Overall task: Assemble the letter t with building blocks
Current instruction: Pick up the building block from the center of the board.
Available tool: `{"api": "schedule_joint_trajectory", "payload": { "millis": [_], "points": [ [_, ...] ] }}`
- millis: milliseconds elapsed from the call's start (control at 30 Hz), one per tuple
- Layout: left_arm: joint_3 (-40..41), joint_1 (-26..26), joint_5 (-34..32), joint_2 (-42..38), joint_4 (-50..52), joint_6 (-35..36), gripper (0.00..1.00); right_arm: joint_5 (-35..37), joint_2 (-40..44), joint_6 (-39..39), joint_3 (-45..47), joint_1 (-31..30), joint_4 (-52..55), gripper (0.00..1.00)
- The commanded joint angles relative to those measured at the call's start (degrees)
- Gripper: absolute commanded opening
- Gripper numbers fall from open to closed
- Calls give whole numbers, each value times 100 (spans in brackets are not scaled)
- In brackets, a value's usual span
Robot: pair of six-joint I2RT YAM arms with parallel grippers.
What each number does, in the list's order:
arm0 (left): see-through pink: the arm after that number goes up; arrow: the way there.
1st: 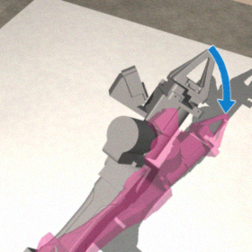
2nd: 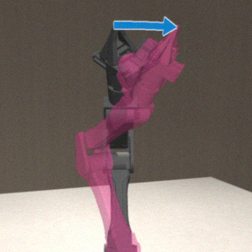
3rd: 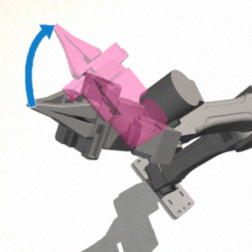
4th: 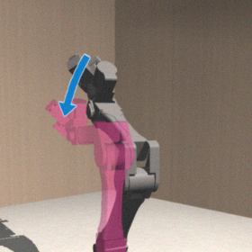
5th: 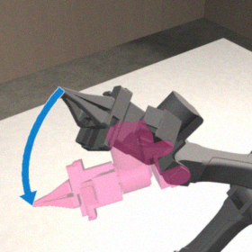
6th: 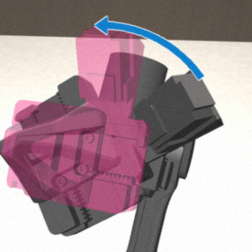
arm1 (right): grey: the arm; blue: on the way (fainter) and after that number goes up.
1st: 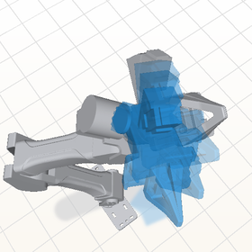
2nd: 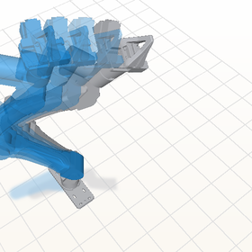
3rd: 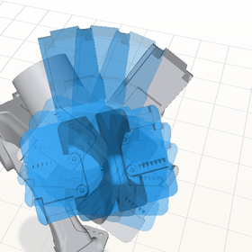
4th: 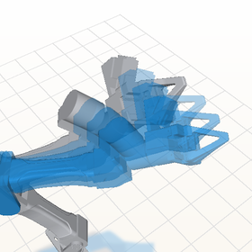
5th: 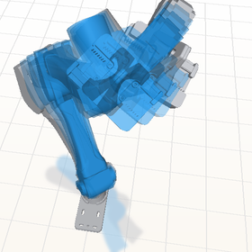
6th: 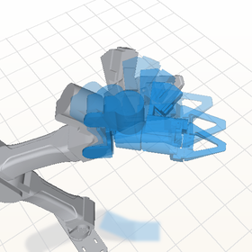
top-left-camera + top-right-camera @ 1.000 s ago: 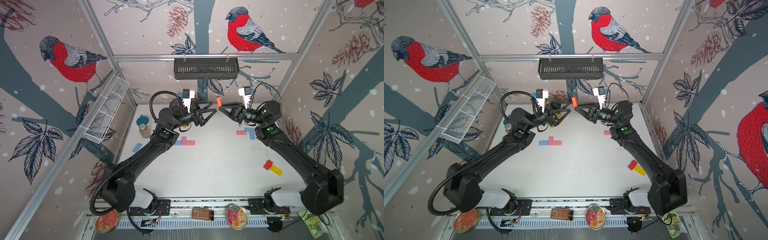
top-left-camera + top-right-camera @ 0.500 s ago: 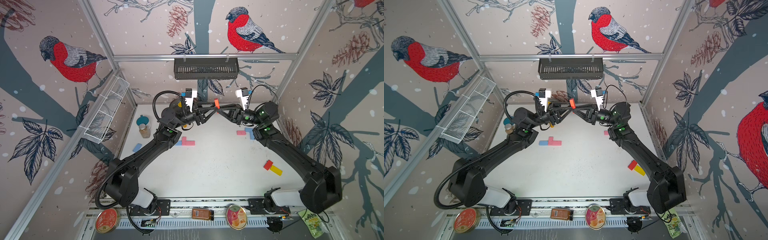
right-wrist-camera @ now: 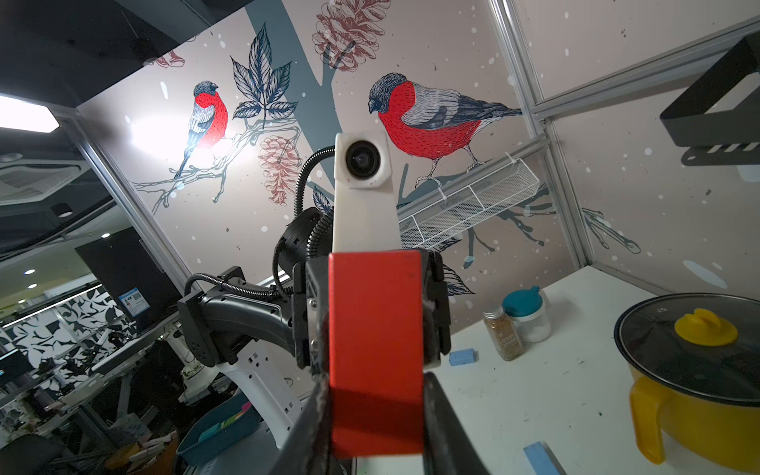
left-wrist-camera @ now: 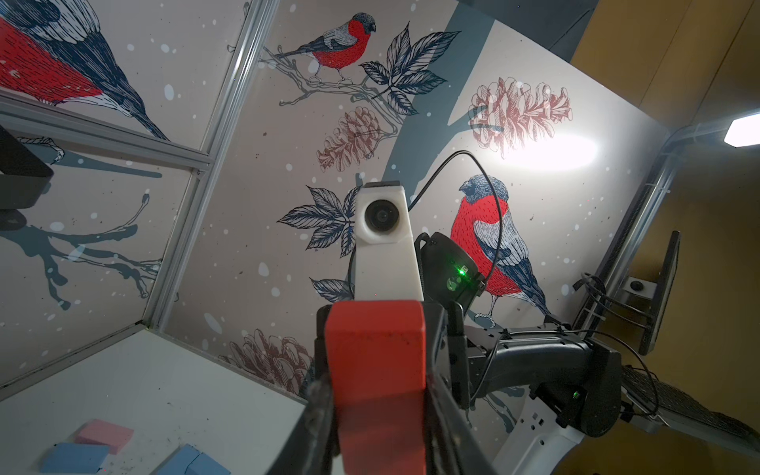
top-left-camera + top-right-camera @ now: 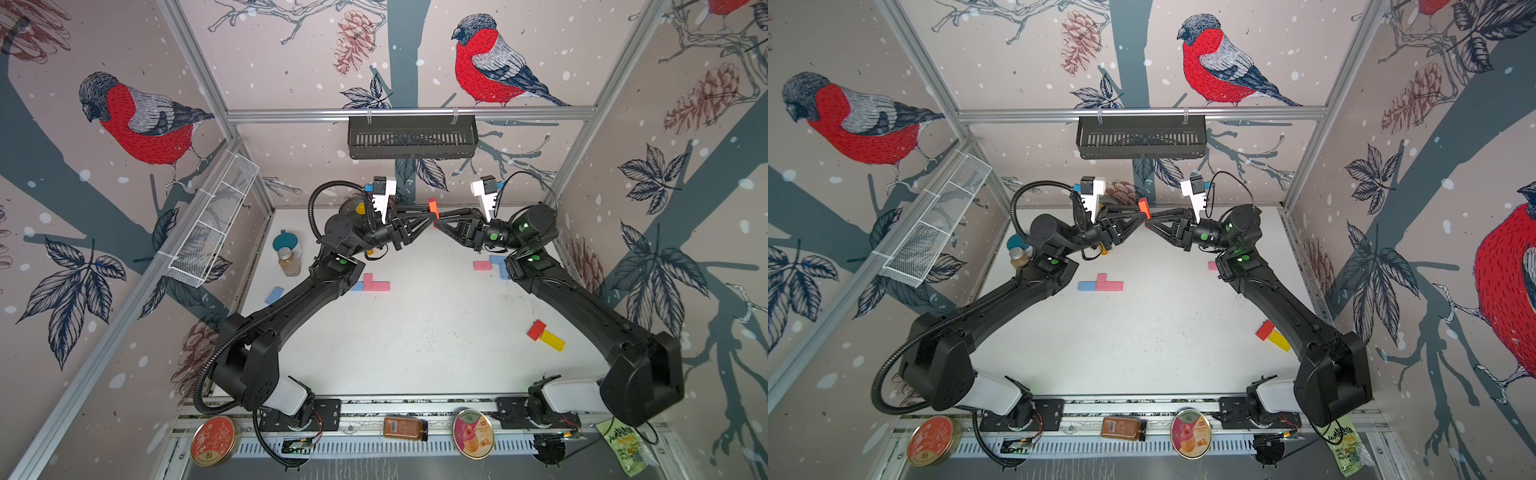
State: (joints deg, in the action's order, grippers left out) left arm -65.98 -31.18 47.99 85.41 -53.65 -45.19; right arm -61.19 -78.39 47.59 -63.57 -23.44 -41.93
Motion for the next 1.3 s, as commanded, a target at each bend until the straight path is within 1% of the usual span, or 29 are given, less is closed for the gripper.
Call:
{"api": "schedule_joint_trajectory", "payload": {
  "millis": [0, 200, 300, 400, 467, 533, 600, 633, 667, 700, 800, 900, 1000, 1067, 1100, 1167, 1233, 1267],
  "points": [
    [-104, -37, 388, 40, -258, 62, 27, -60, -10, 66, 3, -13, -32, 23],
    [-135, -179, 509, 81, -93, 318, 23, -104, -36, 48, 5, -21, -27, 23],
    [-185, -249, 568, 108, -13, 427, 18, -130, -36, 26, 20, -18, -12, 23],
    [-212, -249, 559, 58, 181, 558, 14, -130, -12, -76, 17, -17, 146, 27],
    [-182, -248, 491, -25, 362, 711, 10, -111, 25, -188, 11, -11, 294, 33],
    [-145, -248, 345, -147, 601, 922, 6, -63, 82, -342, 11, -7, 490, 44],
    [-85, -249, 163, -279, 836, 1115, 4, -15, 124, -474, 11, 13, 661, 49],
    [-50, -253, 61, -349, 945, 1211, 3, 5, 145, -522, 18, 22, 722, 54],
    [-10, -248, -37, -414, 1031, 1292, 2, 44, 172, -563, 25, 36, 788, 62],
    [28, -248, -118, -461, 1081, 1362, 2, 69, 190, -575, 37, 47, 812, 63],
    [156, -240, -388, -621, 1232, 1506, 1, 87, 248, -584, 114, 108, 794, 76],
    [315, -183, -840, -834, 1476, 1621, 0, 137, 384, -673, 276, 156, 802, 90],
    [473, -75, -1355, -1127, 1819, 1736, 0, 262, 616, -826, 517, 291, 904, 99],
    [515, -14, -1767, -1309, 2258, 1869, 0, 385, 864, -909, 719, 396, 936, 100],
    [507, -7, -2003, -1409, 2630, 1982, 0, 514, 978, -1003, 817, 455, 1042, 100],
    [467, -10, -2492, -1569, 3356, 2168, 0, 769, 1177, -1297, 943, 561, 1407, 100],
    [386, -17, -3181, -1728, 4358, 2269, 0, 1107, 1372, -1597, 1022, 694, 1936, 100],
    [383, -20, -3412, -1784, 4755, 2345, 0, 1346, 1453, -1679, 1067, 758, 2196, 100]
  ]
}}
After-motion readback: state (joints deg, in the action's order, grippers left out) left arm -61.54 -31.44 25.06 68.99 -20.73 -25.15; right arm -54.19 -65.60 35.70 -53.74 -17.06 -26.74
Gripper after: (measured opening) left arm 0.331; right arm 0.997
